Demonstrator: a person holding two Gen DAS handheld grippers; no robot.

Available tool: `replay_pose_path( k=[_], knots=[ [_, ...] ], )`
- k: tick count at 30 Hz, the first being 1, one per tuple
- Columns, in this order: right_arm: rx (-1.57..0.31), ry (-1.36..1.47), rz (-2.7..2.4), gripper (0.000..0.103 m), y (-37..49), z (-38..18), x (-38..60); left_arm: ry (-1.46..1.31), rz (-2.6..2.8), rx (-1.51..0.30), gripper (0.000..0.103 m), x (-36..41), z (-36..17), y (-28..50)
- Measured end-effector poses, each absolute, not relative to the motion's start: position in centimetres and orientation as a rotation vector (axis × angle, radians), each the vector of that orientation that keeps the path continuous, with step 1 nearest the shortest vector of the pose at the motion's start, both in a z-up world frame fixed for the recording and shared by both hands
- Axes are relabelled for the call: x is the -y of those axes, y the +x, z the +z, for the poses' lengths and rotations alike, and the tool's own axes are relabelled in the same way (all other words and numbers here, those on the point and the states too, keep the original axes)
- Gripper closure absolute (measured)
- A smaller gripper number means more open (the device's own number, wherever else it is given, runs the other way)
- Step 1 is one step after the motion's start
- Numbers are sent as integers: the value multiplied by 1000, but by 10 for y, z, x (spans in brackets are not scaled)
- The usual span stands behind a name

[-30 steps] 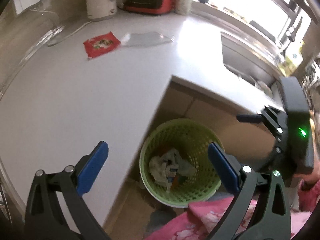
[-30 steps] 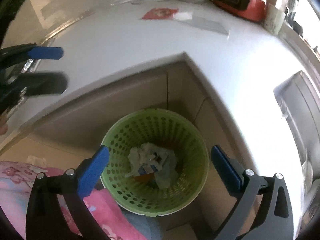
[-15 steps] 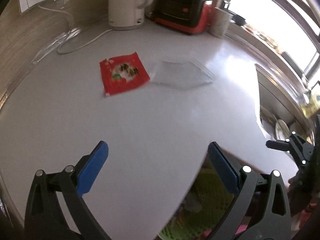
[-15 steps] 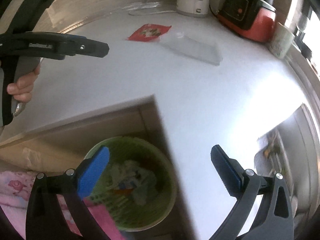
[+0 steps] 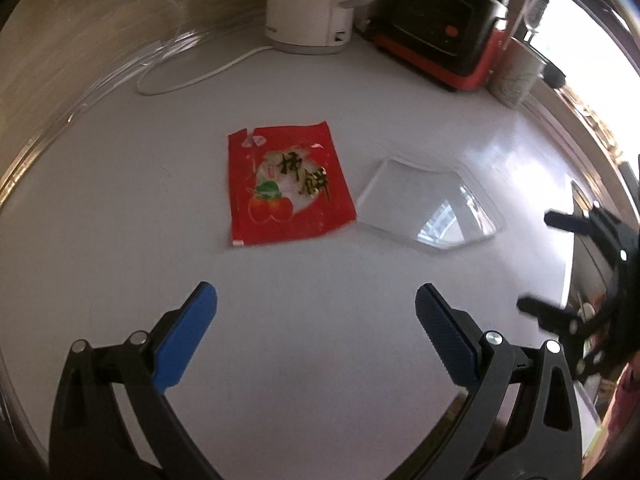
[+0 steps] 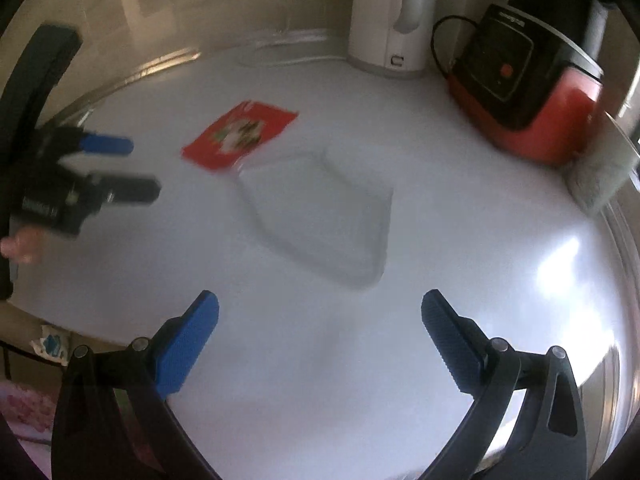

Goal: Collect trash
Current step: 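Grasp the red snack bag with the left tool while the right tool grasps the clear plastic tray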

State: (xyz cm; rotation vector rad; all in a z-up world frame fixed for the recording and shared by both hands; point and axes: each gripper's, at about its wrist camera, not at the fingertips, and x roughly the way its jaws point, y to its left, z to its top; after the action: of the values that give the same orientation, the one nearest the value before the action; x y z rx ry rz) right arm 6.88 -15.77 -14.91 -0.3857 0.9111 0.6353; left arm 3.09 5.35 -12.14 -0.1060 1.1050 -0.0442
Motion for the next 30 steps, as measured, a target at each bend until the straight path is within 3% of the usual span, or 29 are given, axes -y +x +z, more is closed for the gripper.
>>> replay_pose_path(
  k=[9,12,15,19,22,27,30],
  knots=[
    [-880,-368,716,5,143,-154,148,-152,17,-1110,8,-60,-133,57],
    [-907,-395,712,24,158,-163,141,-147,33,-1106,8,-60,-134,60],
    [-931,-409,704,35,168,-172,137,-137,47,-1110,8,-61,-136,62],
    [-931,-420,737,39,173,-176,131,-134,59,-1112,8,-65,-137,62],
    [-932,-458,803,49,178,-176,126,-136,57,-1109,8,-67,-136,63],
    [-951,-581,913,81,183,-171,119,-122,52,-1101,8,-68,-136,65],
    [-962,-650,924,87,182,-169,117,-121,54,-1107,8,-68,-138,67]
  ],
)
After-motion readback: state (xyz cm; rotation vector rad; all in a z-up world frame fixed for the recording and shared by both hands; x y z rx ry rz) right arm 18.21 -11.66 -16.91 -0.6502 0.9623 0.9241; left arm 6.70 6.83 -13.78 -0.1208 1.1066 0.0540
